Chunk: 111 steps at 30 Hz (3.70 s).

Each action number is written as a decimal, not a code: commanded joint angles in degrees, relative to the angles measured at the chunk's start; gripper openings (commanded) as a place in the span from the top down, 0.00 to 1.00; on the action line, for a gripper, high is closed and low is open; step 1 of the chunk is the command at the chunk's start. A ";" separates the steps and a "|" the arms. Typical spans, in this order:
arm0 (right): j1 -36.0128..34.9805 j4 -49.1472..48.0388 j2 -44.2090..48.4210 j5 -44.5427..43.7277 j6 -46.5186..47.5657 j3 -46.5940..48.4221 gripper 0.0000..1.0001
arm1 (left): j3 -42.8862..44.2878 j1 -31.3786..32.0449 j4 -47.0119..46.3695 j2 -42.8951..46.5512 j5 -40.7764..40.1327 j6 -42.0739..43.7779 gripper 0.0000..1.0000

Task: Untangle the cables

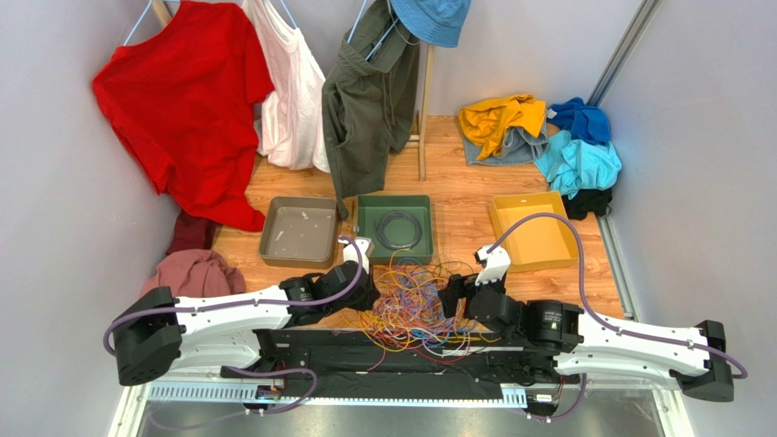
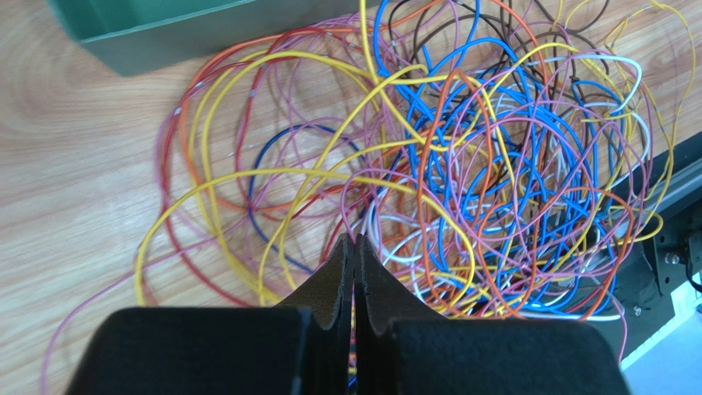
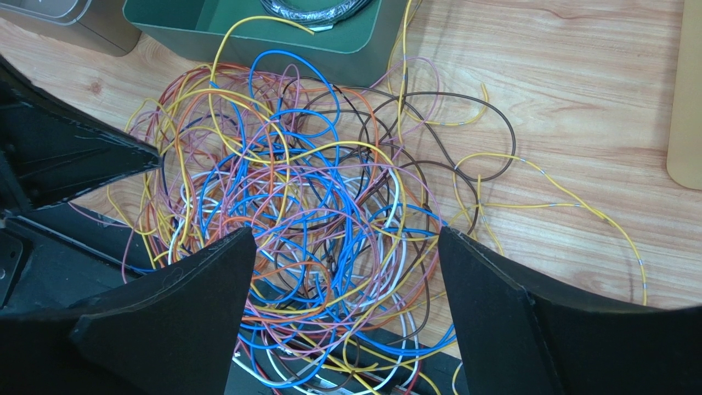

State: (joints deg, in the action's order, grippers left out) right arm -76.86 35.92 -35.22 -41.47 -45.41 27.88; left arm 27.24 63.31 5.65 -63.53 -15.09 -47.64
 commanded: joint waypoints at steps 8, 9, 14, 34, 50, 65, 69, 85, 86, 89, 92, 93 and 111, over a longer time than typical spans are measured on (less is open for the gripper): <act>-0.22 -0.32 2.88 -2.21 -1.09 0.34 0.15 | 30.17 0.15 30.63 23.71 -9.69 12.56 1.00; -0.31 -0.85 2.70 -2.03 -1.00 0.33 0.15 | 33.19 0.15 34.39 23.36 -10.39 14.66 1.00; -0.31 -1.64 2.53 -2.12 -1.44 0.51 0.15 | 52.25 0.24 42.15 16.88 -13.99 20.56 1.00; -0.31 -22.29 2.46 13.42 17.18 5.68 0.16 | 91.67 0.24 48.40 -4.32 -8.38 29.62 1.00; -1.01 -55.25 -25.49 20.56 21.50 5.95 0.15 | 96.59 0.41 48.58 -7.31 -2.93 28.57 1.00; -1.01 -71.60 -38.60 17.13 21.85 7.98 0.12 | 93.53 0.94 48.40 -4.94 0.32 27.16 1.00; -0.92 -73.09 -37.04 13.54 19.31 5.61 0.11 | 92.11 1.20 48.14 -4.68 1.73 26.63 1.00; -0.48 -65.98 -36.84 13.26 16.58 4.29 0.28 | 90.97 1.47 47.00 -2.31 1.29 26.54 1.00; -0.40 -65.20 -37.11 12.65 16.49 4.55 0.32 | 90.71 1.47 46.91 -2.22 1.29 26.54 1.00; -0.40 -62.74 -37.64 10.10 16.23 5.26 0.55 | 90.18 1.47 46.91 -1.43 0.59 26.54 1.00; -0.13 -58.97 -35.89 7.29 16.14 4.82 0.85 | 89.56 1.47 46.91 -0.02 -0.99 26.54 1.00; 0.13 -57.64 -35.10 6.15 16.05 4.56 1.00 | 89.39 1.47 47.00 0.77 -2.04 26.63 1.00; 1.36 -11.68 21.67 -7.75 6.83 -7.48 0.98 | 93.69 1.38 55.17 0.42 -33.15 30.23 1.00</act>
State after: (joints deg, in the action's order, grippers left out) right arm -75.70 4.86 -20.16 -43.24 -35.18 21.98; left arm 117.75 64.77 59.77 -61.95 -34.24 -19.35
